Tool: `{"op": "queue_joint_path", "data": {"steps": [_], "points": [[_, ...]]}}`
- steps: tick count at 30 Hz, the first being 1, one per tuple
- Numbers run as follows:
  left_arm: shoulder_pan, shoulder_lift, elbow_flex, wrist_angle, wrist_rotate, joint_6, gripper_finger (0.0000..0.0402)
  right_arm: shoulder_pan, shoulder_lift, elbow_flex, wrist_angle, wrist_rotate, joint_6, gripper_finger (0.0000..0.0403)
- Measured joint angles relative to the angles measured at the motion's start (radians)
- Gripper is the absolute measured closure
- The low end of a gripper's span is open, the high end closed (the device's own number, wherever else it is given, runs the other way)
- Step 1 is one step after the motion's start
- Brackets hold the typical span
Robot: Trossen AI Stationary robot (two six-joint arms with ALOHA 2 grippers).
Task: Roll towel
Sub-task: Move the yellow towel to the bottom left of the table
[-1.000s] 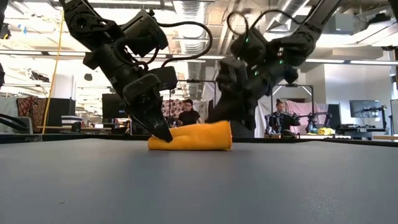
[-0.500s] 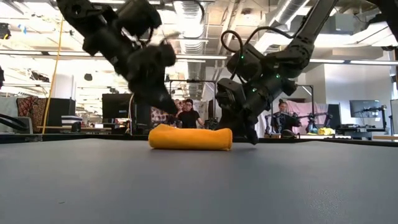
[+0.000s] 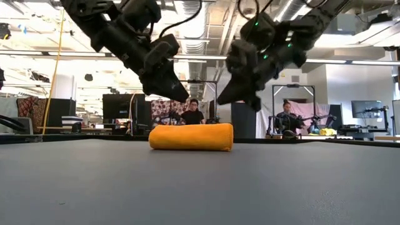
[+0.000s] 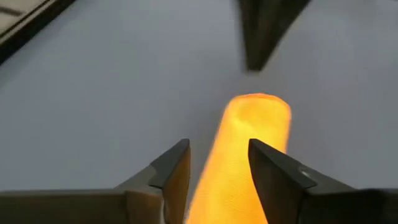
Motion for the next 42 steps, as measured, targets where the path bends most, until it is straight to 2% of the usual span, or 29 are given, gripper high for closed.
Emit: {"op": "queue_joint_path", "data": {"steps": [4,9,11,14,16,25,30,36,42], "points": [[0.044,0.032,0.067,-0.018,0.071,0.035,0.0233,0.009,-0.077,0.000,-0.095,-0.004,0.004,0.0378],[0.066,0.162,0.235,-0.236,0.170,0.104,0.0228,0.068,-0.167,0.000,-0.211,-0.014,0.004,0.0378],[0.067,0.222,0.312,-0.367,0.172,0.140,0.0228,0.100,-0.201,0.001,-0.264,0.006,0.004,0.0378],[0.069,0.288,0.399,-0.457,0.148,0.148,0.0228,0.153,-0.236,0.000,-0.317,0.050,0.017,0.0378],[0.072,0.317,0.433,-0.459,0.160,0.159,0.0228,0.184,-0.251,-0.001,-0.356,0.088,0.021,0.0378],[0.073,0.374,0.438,-0.505,0.203,0.237,0.0228,0.292,-0.244,-0.001,-0.401,0.187,0.071,0.0378],[0.069,0.442,0.438,-0.505,0.205,0.197,0.0228,0.322,-0.235,0.000,-0.404,0.190,0.091,0.0378],[0.068,0.455,0.439,-0.519,0.201,0.178,0.0228,0.344,-0.235,0.000,-0.413,0.193,0.094,0.0378],[0.063,0.454,0.439,-0.624,0.241,0.086,0.0239,0.347,-0.235,0.000,-0.413,0.195,0.093,0.0378]]}}
